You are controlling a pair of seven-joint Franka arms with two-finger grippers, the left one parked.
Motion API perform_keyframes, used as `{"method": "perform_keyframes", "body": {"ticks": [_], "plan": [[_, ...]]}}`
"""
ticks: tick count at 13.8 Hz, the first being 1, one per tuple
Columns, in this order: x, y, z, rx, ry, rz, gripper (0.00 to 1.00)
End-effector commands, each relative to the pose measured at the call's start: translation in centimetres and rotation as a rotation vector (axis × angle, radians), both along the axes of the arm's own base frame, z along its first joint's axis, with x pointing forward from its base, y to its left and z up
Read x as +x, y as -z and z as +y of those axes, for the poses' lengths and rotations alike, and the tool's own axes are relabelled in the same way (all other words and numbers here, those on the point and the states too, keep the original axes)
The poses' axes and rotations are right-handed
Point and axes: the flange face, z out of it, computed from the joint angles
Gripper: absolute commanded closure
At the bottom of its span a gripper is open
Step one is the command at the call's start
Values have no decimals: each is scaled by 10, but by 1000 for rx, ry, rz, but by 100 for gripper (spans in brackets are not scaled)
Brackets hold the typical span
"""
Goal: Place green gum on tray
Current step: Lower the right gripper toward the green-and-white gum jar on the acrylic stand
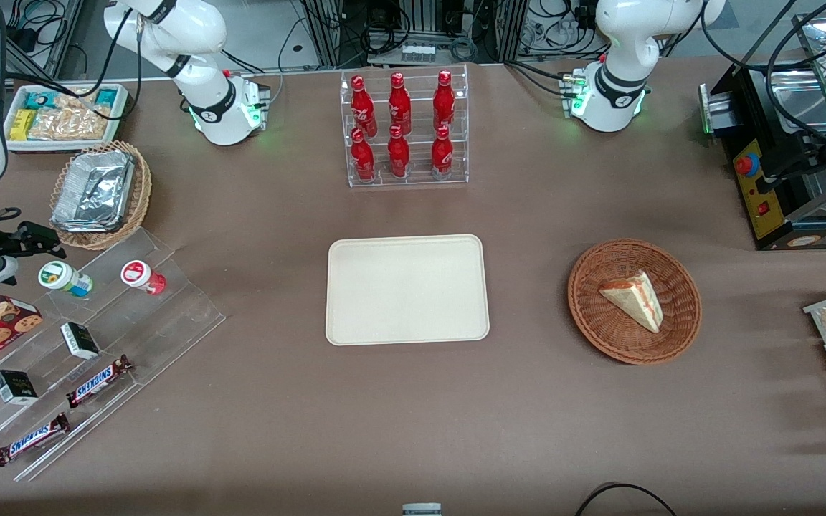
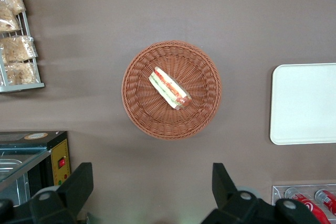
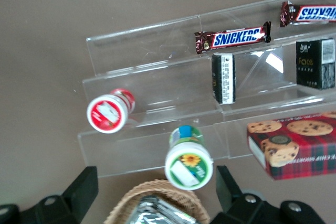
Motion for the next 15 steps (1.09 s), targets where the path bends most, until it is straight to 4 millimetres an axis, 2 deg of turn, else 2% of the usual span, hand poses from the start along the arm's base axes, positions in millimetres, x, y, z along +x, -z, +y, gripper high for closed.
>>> {"method": "perform_keyframes", "body": {"ticks": [1, 8, 15], "plan": [[4, 18, -18, -17, -85, -13, 0], [-12, 58, -44, -8, -126, -31, 0], [-26, 86, -47, 24, -94, -22, 0]]}}
